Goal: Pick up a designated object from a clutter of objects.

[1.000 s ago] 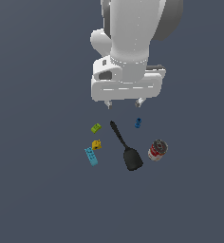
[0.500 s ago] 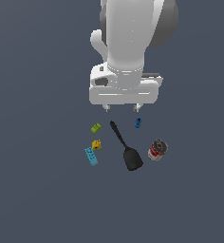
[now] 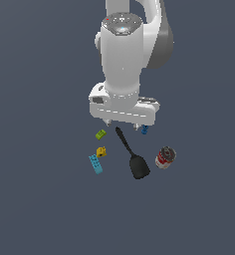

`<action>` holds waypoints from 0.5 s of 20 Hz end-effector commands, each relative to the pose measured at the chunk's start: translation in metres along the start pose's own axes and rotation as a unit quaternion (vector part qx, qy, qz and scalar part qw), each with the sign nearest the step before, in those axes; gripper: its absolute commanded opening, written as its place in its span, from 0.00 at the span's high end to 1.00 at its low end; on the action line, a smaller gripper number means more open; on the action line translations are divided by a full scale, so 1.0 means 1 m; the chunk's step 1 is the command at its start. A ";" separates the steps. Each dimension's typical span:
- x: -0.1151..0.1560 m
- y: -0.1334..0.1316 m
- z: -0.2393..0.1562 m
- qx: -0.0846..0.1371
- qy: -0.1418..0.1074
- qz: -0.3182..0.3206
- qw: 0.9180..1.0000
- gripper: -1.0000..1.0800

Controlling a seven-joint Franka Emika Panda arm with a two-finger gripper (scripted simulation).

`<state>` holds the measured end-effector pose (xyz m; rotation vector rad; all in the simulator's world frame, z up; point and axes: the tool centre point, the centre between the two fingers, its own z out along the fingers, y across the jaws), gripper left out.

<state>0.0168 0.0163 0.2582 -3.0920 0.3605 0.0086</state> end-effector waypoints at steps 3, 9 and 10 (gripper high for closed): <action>0.005 0.011 0.027 0.003 -0.001 0.074 0.997 0.04; 0.010 0.028 0.062 0.005 -0.002 0.173 0.985 0.04; 0.011 0.031 0.067 0.005 -0.002 0.190 0.982 0.04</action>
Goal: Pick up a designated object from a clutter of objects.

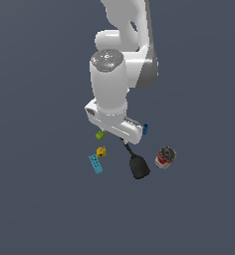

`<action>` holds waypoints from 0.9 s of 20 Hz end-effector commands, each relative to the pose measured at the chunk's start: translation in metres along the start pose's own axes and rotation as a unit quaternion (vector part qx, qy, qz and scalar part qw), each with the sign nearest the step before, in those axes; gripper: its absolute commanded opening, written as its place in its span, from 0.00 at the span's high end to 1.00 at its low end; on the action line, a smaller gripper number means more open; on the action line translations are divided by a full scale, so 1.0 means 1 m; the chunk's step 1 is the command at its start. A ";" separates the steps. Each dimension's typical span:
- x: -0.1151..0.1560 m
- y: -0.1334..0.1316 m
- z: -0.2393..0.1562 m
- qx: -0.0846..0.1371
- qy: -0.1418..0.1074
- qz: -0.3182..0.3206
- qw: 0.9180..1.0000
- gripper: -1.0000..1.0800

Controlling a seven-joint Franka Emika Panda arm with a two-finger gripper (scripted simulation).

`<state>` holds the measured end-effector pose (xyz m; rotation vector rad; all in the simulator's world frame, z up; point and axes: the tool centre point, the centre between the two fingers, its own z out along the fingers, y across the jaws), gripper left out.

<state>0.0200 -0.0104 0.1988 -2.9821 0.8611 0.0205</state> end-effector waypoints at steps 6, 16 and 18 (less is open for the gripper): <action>0.010 0.022 0.043 -0.001 0.002 0.126 0.992 0.04; 0.019 0.056 0.094 -0.006 0.009 0.281 0.960 0.04; 0.019 0.061 0.102 -0.007 0.011 0.304 0.953 0.04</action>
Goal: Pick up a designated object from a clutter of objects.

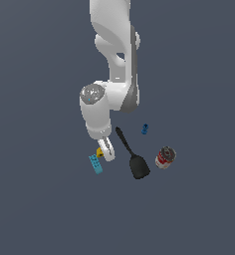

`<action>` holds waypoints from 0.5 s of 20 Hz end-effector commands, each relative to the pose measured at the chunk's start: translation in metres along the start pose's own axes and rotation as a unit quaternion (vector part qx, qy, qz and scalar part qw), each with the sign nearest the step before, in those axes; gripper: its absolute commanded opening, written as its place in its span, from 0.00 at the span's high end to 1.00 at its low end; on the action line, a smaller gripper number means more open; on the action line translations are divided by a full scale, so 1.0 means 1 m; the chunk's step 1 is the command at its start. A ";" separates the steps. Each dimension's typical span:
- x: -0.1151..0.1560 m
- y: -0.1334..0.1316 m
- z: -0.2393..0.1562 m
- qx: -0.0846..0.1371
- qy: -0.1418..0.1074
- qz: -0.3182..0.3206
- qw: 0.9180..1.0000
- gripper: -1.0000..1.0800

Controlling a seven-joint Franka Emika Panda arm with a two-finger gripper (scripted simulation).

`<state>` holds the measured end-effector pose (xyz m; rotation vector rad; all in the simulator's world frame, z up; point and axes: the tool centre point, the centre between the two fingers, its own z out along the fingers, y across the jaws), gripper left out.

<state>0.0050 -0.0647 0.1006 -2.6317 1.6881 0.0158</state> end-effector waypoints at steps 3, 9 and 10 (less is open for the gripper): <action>0.007 0.009 0.015 -0.001 0.004 0.049 0.999 0.04; 0.013 0.016 0.026 -0.003 0.008 0.085 0.996 0.04; 0.013 0.016 0.027 -0.003 0.008 0.088 0.996 0.04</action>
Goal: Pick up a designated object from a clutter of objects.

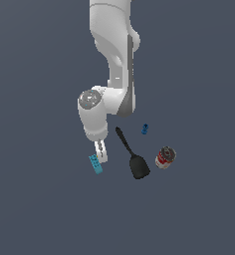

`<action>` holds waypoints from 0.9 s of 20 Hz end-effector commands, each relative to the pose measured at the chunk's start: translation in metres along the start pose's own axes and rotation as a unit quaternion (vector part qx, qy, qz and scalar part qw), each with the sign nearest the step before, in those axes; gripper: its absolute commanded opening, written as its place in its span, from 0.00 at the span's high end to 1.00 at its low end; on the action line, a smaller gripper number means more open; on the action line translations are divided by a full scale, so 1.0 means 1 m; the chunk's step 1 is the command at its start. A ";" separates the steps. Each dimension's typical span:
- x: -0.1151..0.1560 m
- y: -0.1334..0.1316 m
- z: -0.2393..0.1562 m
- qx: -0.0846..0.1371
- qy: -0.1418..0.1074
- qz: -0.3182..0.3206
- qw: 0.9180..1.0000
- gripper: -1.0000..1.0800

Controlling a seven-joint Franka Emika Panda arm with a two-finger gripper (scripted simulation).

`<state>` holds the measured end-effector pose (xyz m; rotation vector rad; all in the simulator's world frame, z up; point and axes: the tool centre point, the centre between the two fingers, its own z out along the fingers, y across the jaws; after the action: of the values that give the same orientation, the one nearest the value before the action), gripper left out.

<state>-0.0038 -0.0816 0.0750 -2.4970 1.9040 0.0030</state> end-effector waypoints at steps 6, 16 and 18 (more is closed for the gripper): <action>0.001 0.001 0.004 0.000 0.001 0.008 1.000 0.04; 0.001 0.002 0.040 0.000 0.001 0.010 1.000 0.04; 0.001 0.002 0.047 0.000 0.001 0.010 1.000 0.04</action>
<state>-0.0060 -0.0835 0.0337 -2.4796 1.9300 0.0017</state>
